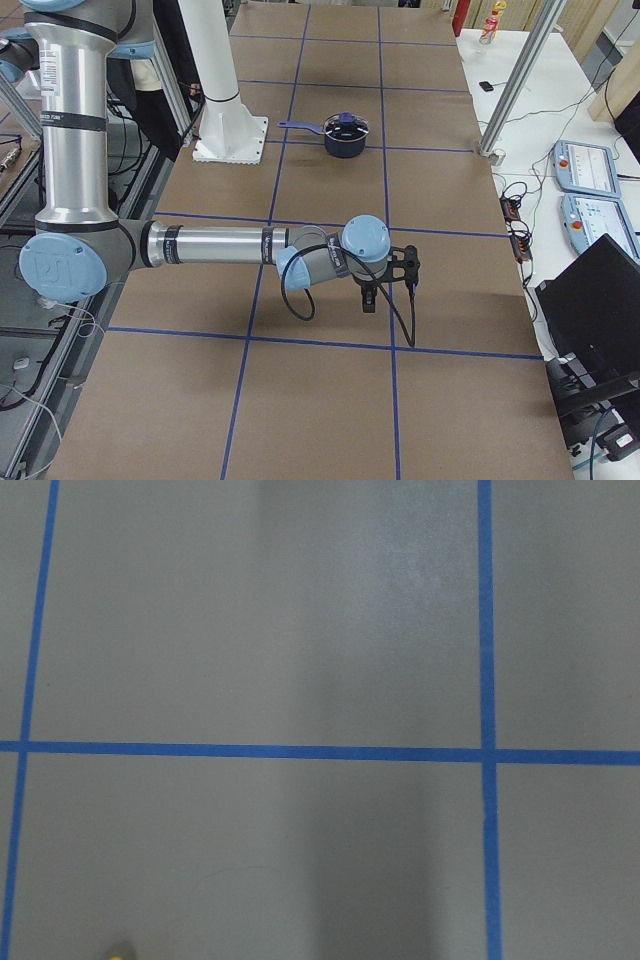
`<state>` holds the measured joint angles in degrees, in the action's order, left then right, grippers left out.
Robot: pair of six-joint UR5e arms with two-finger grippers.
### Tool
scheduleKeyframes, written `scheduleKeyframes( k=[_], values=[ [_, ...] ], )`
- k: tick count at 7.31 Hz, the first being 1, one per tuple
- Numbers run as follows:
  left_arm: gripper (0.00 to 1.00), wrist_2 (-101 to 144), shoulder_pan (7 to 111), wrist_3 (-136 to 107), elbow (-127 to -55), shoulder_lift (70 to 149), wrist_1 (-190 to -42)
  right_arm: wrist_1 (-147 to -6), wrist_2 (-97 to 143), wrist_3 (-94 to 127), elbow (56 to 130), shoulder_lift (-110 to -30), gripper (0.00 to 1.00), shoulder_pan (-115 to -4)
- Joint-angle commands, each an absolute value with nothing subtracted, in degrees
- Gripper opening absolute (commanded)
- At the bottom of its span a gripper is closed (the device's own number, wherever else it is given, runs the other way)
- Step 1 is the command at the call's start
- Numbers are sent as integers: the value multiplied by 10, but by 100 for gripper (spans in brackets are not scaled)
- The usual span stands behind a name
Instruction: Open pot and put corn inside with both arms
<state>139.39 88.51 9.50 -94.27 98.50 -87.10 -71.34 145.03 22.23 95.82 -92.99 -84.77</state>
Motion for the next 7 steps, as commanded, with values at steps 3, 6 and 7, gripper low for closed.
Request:
scheduleKeyframes(
  k=[3, 6, 7],
  values=[
    [98, 1391, 776, -152, -1076, 998, -865, -712, 1420, 406, 1012, -912, 100, -707],
    [98, 1385, 685, -346, -1137, 1041, -863, -714, 1362, 465, 1033, -915, 100, -594],
    [98, 1358, 643, -419, -1155, 1063, -862, -713, 1344, 473, 1034, -919, 100, -570]
  ],
)
